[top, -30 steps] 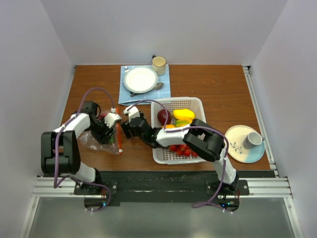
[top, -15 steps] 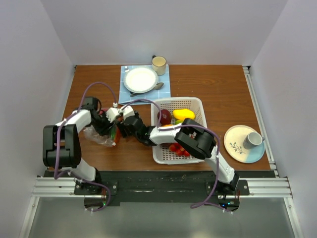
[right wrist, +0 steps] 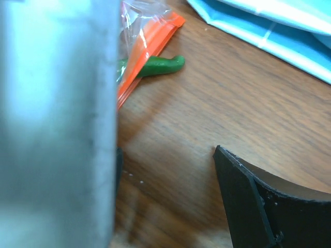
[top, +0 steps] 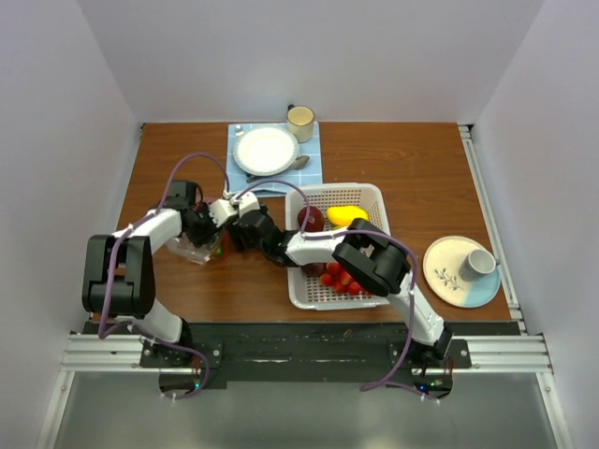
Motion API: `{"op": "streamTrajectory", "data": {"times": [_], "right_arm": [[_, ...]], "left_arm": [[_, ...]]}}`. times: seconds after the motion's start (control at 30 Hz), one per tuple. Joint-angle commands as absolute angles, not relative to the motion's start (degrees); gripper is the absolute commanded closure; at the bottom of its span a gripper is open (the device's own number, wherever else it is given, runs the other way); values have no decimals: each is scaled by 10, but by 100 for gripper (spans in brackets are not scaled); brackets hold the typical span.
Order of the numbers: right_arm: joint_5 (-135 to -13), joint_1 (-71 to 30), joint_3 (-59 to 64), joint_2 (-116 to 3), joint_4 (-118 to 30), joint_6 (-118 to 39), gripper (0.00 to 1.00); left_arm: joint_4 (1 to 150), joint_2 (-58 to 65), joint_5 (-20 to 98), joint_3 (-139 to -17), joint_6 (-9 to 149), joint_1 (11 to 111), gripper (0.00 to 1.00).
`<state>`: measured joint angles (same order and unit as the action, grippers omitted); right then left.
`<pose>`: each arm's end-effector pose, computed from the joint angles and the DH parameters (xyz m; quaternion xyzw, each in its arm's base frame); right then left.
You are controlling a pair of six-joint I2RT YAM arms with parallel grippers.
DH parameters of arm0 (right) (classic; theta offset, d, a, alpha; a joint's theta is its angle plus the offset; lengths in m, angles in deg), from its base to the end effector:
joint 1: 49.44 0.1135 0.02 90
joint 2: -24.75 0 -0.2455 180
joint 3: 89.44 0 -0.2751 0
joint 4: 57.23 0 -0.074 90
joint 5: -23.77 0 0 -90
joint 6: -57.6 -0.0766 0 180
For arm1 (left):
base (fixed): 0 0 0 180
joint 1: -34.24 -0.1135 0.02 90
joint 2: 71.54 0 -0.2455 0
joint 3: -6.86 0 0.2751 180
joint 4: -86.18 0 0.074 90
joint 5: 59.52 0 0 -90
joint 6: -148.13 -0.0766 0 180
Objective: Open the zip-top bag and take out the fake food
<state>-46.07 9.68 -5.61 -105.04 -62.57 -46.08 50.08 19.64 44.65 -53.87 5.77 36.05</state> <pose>0.2971 0.4453 0.0807 -0.2436 0.8143 0.1788 0.4956 0.3205 -0.0289 0.0835 0.4647 0.8537 -0.0231 0.2339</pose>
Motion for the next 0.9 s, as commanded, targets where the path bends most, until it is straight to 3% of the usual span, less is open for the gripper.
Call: {"op": "streamTrajectory", "data": {"times": [0.0, 0.3, 0.6, 0.87], "right_arm": [[-511, 115, -76, -1051, -661, -509, 23], [-587, 114, -40, -1061, -781, -646, 20], [-597, 95, 87, -1014, -925, -768, 20], [-547, 120, 48, -1013, -814, -699, 29]], "left_arm": [[434, 249, 460, -509, 54, 410, 56], [368, 261, 568, -536, 85, 408, 56], [338, 269, 630, -555, 101, 407, 58], [302, 265, 665, -581, 115, 407, 59]]}}
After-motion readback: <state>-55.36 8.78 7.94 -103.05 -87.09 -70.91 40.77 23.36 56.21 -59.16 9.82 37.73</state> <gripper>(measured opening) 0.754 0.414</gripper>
